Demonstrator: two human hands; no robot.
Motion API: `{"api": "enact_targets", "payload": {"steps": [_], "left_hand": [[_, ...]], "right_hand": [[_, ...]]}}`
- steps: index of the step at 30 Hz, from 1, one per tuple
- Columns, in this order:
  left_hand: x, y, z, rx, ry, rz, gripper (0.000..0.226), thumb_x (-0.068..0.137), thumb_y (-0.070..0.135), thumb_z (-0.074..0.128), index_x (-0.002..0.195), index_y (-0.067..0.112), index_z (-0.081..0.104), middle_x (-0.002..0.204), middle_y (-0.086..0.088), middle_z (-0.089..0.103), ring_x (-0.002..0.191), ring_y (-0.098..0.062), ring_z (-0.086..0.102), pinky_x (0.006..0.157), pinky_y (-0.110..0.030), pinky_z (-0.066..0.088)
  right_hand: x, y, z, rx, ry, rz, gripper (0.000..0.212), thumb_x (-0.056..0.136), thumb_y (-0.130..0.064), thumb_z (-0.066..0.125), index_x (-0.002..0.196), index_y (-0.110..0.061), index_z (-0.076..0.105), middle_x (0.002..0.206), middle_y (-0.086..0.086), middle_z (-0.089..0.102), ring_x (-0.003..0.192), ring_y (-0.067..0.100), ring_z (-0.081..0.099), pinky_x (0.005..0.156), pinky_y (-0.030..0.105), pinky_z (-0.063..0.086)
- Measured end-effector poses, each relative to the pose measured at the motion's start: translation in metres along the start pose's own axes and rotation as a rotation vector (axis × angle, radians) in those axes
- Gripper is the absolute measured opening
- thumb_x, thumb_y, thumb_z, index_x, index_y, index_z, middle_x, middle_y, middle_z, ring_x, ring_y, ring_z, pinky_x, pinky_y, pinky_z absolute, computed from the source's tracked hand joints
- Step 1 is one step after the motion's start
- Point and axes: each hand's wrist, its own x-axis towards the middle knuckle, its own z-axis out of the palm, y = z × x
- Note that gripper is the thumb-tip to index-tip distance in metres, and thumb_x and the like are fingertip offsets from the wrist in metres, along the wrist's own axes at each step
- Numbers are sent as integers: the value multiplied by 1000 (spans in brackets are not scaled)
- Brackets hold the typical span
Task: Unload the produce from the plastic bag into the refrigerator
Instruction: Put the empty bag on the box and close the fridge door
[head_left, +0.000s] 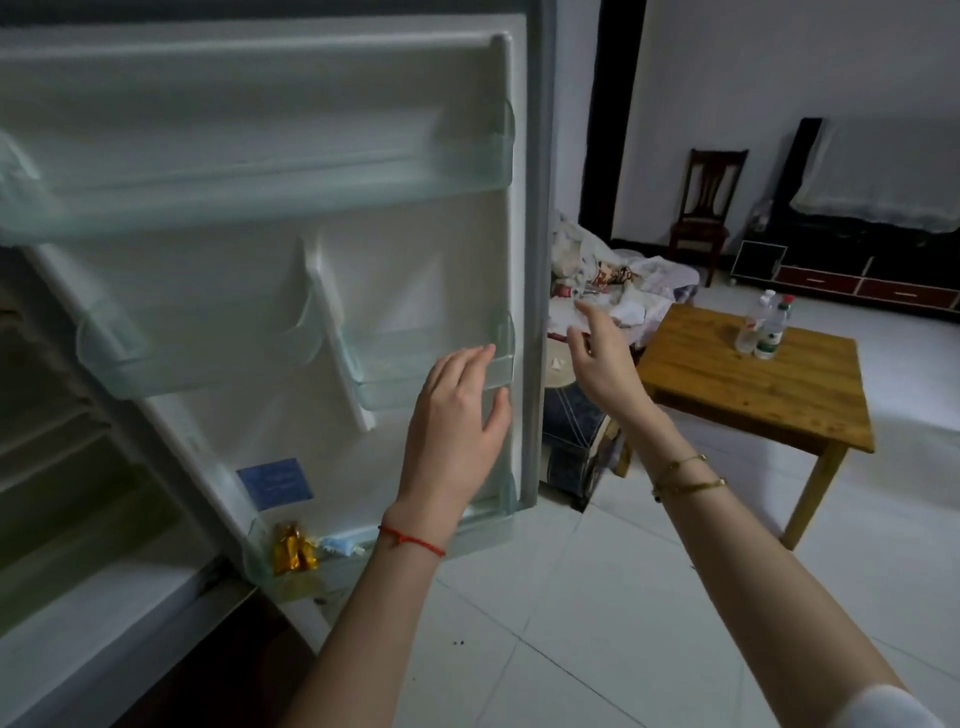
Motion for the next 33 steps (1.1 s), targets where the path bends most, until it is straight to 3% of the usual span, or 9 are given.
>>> {"api": "enact_targets", "payload": {"steps": [2, 6, 10, 14, 17, 20, 25, 28, 33], "left_hand": [[3, 2, 12, 34, -24, -32, 48, 97, 22, 53, 142, 7, 47, 142, -6, 51, 134, -17, 41, 118, -32, 29], [8, 10, 31, 136, -8, -104, 52, 98, 26, 51, 145, 7, 42, 147, -9, 46, 140, -20, 36, 122, -27, 8], [7, 20, 39, 163, 48, -182, 51, 98, 25, 50, 145, 7, 41, 146, -8, 46, 141, -20, 33, 122, -30, 12], [0, 33, 44, 226, 60, -226, 53, 99, 24, 49, 147, 8, 37, 152, -7, 39, 146, -19, 23, 123, -33, 14], [-7, 41, 47, 259, 66, -252, 56, 99, 24, 47, 151, 9, 30, 157, -5, 31, 149, -17, 15, 123, -31, 9], [-20, 62, 53, 284, 120, -254, 57, 99, 22, 48, 151, 9, 29, 158, -5, 29, 149, -17, 17, 123, -29, 9], [-47, 99, 71, 291, 152, -263, 55, 98, 21, 48, 151, 12, 32, 157, -2, 31, 146, -14, 23, 118, -16, 4], [-61, 117, 79, 268, 187, -269, 56, 97, 18, 49, 150, 12, 33, 157, -1, 30, 145, -11, 25, 118, -17, 15], [-83, 140, 80, 261, 283, -275, 55, 95, 12, 50, 148, 13, 37, 155, 0, 34, 143, -10, 30, 116, -25, 29]], "right_hand": [[17, 5, 5, 34, -50, 23, 48, 104, -21, 37, 149, -7, 30, 152, 12, 36, 143, 25, 30, 117, 38, 26], [44, 7, 9, 120, -170, 30, 43, 103, -11, 36, 144, -2, 35, 146, 15, 43, 136, 28, 39, 107, 28, 31], [64, 16, 16, 192, -289, 7, 43, 102, -12, 36, 145, -8, 35, 142, 11, 48, 129, 26, 47, 107, 34, 39], [65, 21, 17, 243, -313, -10, 42, 102, -12, 35, 143, -5, 36, 138, 13, 50, 125, 27, 50, 97, 27, 37], [60, 28, 14, 256, -319, -41, 40, 102, -14, 36, 141, -5, 39, 133, 12, 51, 120, 26, 52, 99, 32, 42], [49, 36, 6, 289, -316, -106, 38, 101, -16, 37, 137, -6, 42, 130, 11, 53, 116, 25, 53, 103, 47, 45], [8, 40, -15, 297, -312, -204, 46, 98, -30, 37, 138, -6, 41, 133, 12, 53, 122, 24, 51, 104, 50, 43], [-25, 44, -30, 308, -310, -286, 59, 97, -45, 33, 141, -6, 38, 138, 12, 50, 128, 23, 48, 107, 49, 41], [-75, 47, -49, 330, -324, -436, 38, 103, -30, 38, 137, -14, 43, 131, 3, 54, 123, 15, 48, 106, 39, 42]]}}
